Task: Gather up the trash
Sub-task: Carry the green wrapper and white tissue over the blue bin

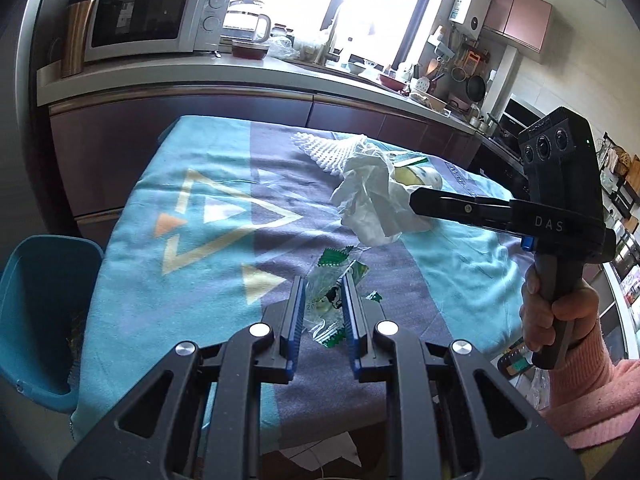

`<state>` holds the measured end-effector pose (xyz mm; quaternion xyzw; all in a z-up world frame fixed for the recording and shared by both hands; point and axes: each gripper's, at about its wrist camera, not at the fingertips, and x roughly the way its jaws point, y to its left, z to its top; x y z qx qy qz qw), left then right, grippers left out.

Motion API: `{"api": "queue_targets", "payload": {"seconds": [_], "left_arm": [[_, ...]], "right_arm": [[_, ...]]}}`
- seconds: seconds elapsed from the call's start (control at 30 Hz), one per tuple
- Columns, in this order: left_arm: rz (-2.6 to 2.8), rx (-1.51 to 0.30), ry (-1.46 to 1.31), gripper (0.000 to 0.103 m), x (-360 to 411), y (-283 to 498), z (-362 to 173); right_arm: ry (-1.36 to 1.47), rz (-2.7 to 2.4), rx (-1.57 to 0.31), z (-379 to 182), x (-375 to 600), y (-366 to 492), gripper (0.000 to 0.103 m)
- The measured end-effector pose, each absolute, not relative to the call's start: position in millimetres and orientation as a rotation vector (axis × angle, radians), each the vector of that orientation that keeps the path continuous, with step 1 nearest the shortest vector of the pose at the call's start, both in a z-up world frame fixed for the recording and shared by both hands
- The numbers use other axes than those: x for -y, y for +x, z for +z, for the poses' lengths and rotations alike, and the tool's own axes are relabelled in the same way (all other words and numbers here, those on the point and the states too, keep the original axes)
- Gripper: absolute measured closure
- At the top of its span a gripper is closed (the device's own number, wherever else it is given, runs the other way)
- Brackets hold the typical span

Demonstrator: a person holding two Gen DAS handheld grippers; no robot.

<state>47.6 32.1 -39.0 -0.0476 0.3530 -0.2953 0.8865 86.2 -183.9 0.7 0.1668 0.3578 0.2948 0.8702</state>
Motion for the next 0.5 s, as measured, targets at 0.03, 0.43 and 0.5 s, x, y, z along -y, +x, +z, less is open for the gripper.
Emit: {"api": "queue_targets", "payload": {"seconds": [0.03, 0.43, 0.5], "left_arm": [[-0.606, -0.731, -0.101, 0.084, -35.4, 47.2, -38.8], [-0.514, -0.698, -0.129, 0.084, -76.1, 43.9, -30.6], [-0.499, -0.693, -0.135, 0.084, -82.9, 43.1, -29.1]], "right_arm": [[0.347, 0.622, -0.749, 0.8, 181.2, 87.2, 0.095], [0.303, 0.694, -0.748, 6.6, 147.0, 97.0, 0.095], [0.295, 0.705, -0.749, 6.7, 141.0, 98.4, 0.095]]}}
